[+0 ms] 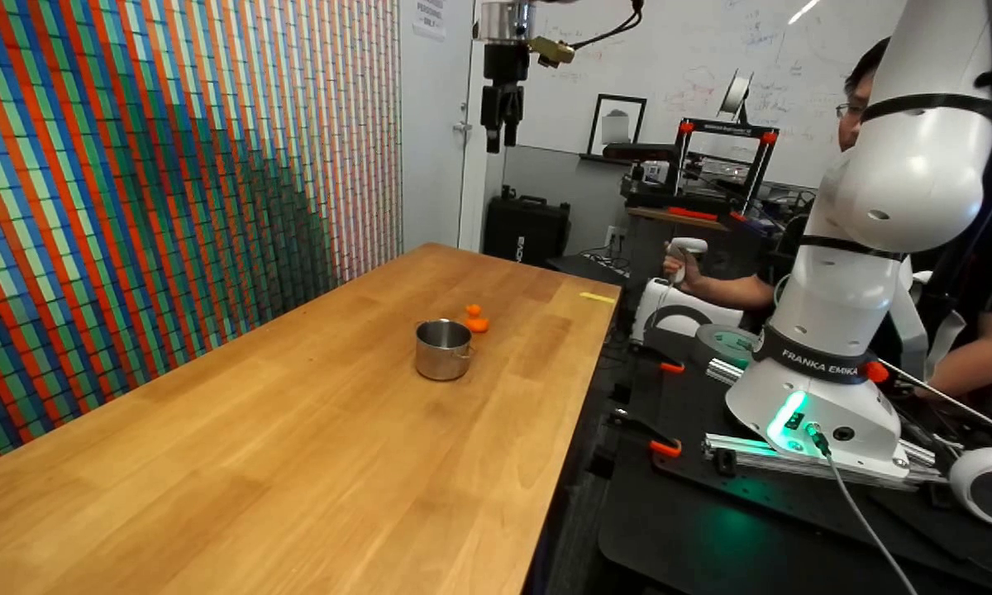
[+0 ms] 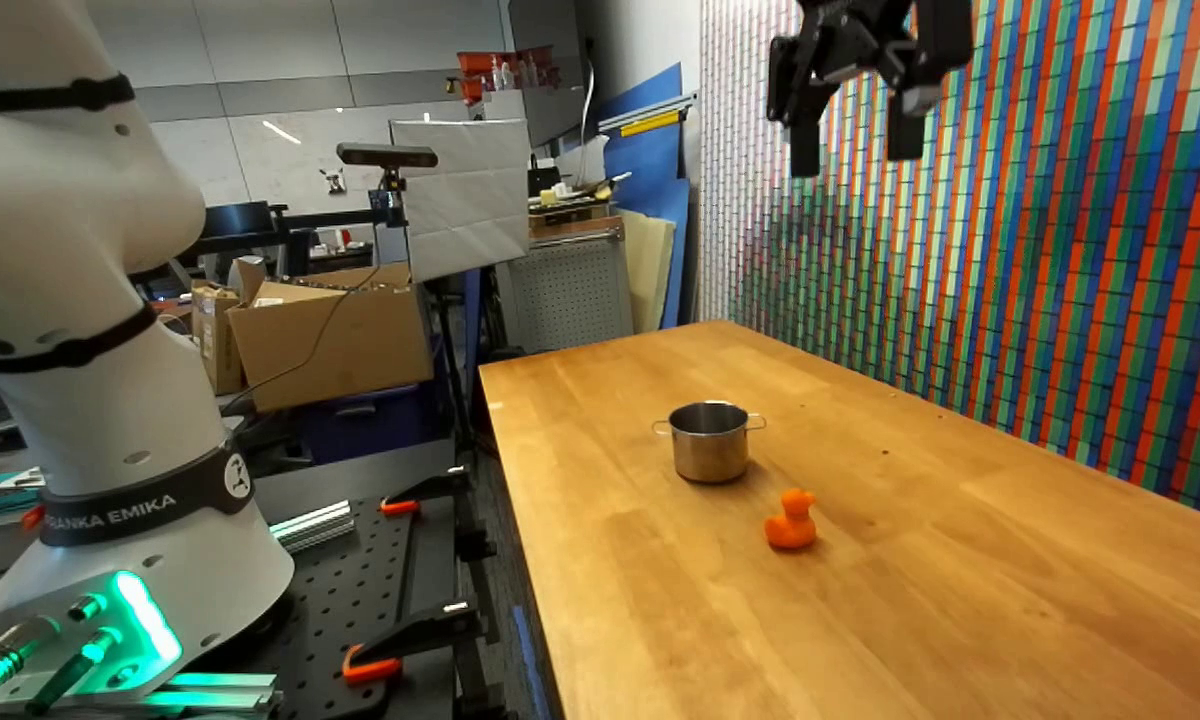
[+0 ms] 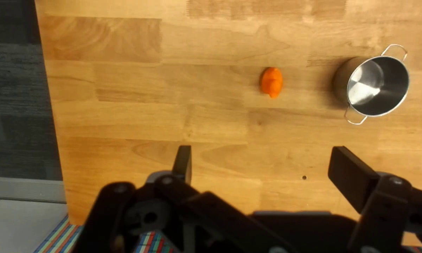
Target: Put the duck in the pot
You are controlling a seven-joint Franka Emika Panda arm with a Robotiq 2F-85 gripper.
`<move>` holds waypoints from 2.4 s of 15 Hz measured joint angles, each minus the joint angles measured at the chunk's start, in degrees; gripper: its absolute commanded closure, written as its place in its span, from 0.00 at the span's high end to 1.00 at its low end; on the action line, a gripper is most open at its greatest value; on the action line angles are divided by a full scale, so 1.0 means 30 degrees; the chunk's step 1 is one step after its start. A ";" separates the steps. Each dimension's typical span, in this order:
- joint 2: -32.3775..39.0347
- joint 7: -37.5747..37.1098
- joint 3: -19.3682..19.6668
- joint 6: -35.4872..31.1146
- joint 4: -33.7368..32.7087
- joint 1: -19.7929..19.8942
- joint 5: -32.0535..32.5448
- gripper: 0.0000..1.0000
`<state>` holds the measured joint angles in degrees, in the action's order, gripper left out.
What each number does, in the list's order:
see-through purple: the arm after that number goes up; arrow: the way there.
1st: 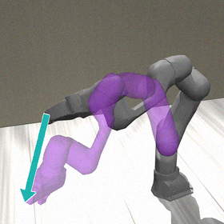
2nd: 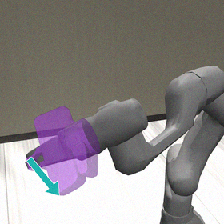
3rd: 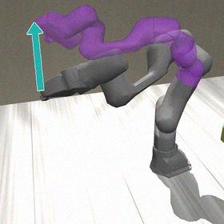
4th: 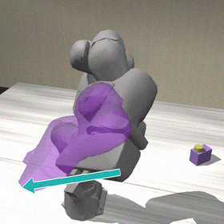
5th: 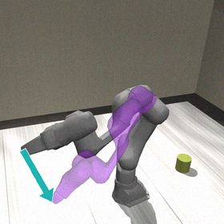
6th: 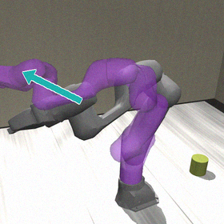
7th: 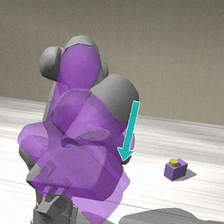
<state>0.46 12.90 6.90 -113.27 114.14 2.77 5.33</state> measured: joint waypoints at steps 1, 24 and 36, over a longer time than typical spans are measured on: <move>0.0257 -0.0002 -0.0030 -0.0427 0.0497 0.0000 0.0000 1.00; 0.5195 -0.1317 -0.0709 -1.1535 0.7200 0.0556 0.1085 1.00; 0.9148 -0.2251 -0.1464 -1.6126 0.5895 0.0233 0.0627 0.75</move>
<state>27.90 6.14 2.50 -161.65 131.83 3.47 7.22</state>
